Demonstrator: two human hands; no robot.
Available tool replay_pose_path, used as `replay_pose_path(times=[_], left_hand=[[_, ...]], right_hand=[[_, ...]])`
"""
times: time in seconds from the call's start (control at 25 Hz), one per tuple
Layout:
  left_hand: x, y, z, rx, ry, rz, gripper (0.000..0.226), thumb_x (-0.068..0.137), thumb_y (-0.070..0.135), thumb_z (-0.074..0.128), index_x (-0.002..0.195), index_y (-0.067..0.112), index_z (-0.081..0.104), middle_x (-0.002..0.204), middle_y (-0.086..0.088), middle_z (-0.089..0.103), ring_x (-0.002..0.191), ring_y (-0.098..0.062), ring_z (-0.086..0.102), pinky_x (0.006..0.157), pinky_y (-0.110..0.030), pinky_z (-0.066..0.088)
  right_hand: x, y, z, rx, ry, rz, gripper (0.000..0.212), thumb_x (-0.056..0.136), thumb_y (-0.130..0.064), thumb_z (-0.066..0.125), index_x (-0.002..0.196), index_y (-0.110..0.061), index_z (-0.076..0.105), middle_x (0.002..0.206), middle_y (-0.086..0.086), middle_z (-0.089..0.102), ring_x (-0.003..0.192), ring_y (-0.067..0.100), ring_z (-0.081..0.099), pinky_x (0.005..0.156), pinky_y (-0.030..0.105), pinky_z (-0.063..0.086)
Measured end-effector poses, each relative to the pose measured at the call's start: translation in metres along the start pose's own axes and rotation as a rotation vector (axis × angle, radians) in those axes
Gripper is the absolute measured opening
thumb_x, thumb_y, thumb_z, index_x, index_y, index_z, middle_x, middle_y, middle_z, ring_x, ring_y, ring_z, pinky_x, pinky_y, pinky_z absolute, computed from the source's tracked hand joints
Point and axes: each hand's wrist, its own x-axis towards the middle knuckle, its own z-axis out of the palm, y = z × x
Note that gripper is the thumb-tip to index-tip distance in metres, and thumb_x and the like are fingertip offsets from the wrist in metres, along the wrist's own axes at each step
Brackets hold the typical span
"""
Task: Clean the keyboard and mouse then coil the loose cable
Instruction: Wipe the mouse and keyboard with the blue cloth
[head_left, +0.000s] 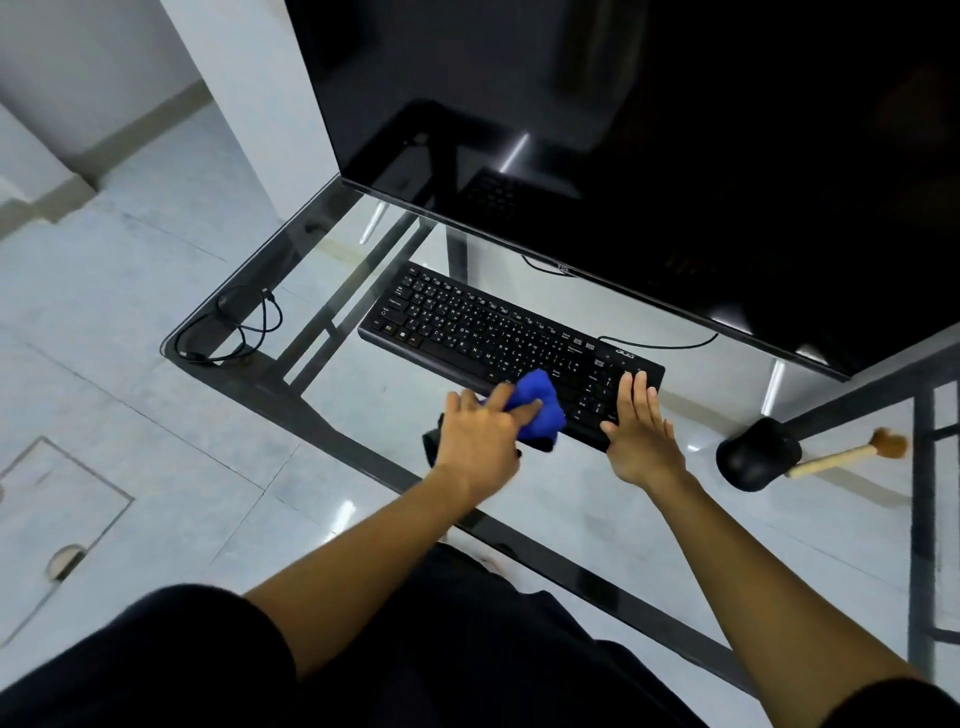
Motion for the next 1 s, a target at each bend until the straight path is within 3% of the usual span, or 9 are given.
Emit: replay_pose_path(times=[0.12,0.32,0.44,0.52,0.68,0.76,0.88,1.0], left_hand=[[0.005,-0.024,0.000,-0.016,0.045,-0.006,0.061,0.084,0.026,0.052,0.139,0.046,0.033,0.143,0.006,0.037,0.107,-0.033,0.051,0.092,-0.038,0.033],[0.020,-0.139,-0.009,-0.057,0.083,-0.440,0.057,0.085,0.019,0.052,0.137,0.042,0.041,0.137,0.000,0.045,0.109,-0.038,0.053,0.099,-0.045,0.033],[0.023,-0.142,-0.013,-0.106,0.058,-0.572,0.058,0.084,0.017,0.054,0.137,0.038,0.042,0.138,-0.003,0.043,0.111,-0.041,0.051,0.102,-0.048,0.031],[0.018,-0.111,-0.010,-0.126,0.059,-0.533,0.059,0.084,0.018,0.053,0.137,0.039,0.040,0.137,-0.002,0.042,0.108,-0.038,0.052,0.098,-0.044,0.033],[-0.003,-0.036,0.001,-0.068,0.002,-0.121,0.058,0.088,0.031,0.054,0.140,0.045,0.032,0.142,0.004,0.037,0.108,-0.032,0.052,0.095,-0.040,0.035],[-0.001,-0.037,0.000,-0.084,0.001,-0.053,0.058,0.088,0.033,0.052,0.140,0.045,0.032,0.143,0.004,0.037,0.109,-0.031,0.052,0.096,-0.039,0.035],[0.006,-0.085,-0.002,-0.072,0.078,-0.172,0.055,0.088,0.027,0.050,0.138,0.047,0.035,0.143,0.004,0.040,0.109,-0.031,0.053,0.097,-0.039,0.037],[0.013,-0.146,-0.012,-0.132,0.100,-0.418,0.053,0.086,0.023,0.054,0.135,0.042,0.043,0.135,-0.002,0.047,0.107,-0.034,0.055,0.100,-0.045,0.035]], right_hand=[[0.002,0.001,-0.003,-0.015,-0.020,0.013,0.066,0.102,-0.025,0.030,0.148,-0.023,-0.018,0.155,-0.006,-0.026,0.146,0.016,-0.016,0.118,0.042,0.003],[0.002,-0.001,-0.003,-0.003,-0.034,0.024,0.067,0.102,-0.022,0.032,0.148,-0.022,-0.017,0.155,-0.005,-0.026,0.146,0.018,-0.016,0.118,0.042,0.003],[0.003,-0.002,-0.001,0.017,-0.019,0.014,0.069,0.101,-0.019,0.034,0.149,-0.020,-0.016,0.156,-0.002,-0.025,0.146,0.021,-0.017,0.118,0.042,0.004],[0.005,-0.003,0.001,0.044,0.000,0.006,0.071,0.100,-0.016,0.036,0.149,-0.017,-0.015,0.157,0.001,-0.023,0.146,0.024,-0.016,0.119,0.042,0.005],[0.008,-0.004,0.003,0.092,0.003,0.016,0.072,0.099,-0.013,0.038,0.149,-0.018,-0.015,0.157,0.000,-0.023,0.145,0.024,-0.018,0.120,0.041,0.006],[0.008,-0.003,0.001,0.092,0.012,0.019,0.073,0.099,-0.014,0.039,0.149,-0.019,-0.014,0.157,0.000,-0.023,0.146,0.025,-0.017,0.120,0.042,0.008],[0.008,0.000,-0.001,0.092,0.004,0.012,0.074,0.099,-0.014,0.041,0.150,-0.018,-0.012,0.157,0.001,-0.021,0.146,0.026,-0.014,0.119,0.043,0.012],[0.008,-0.002,-0.003,0.102,0.008,0.014,0.074,0.098,-0.012,0.043,0.150,-0.018,-0.010,0.158,0.002,-0.020,0.146,0.027,-0.013,0.119,0.045,0.013]])
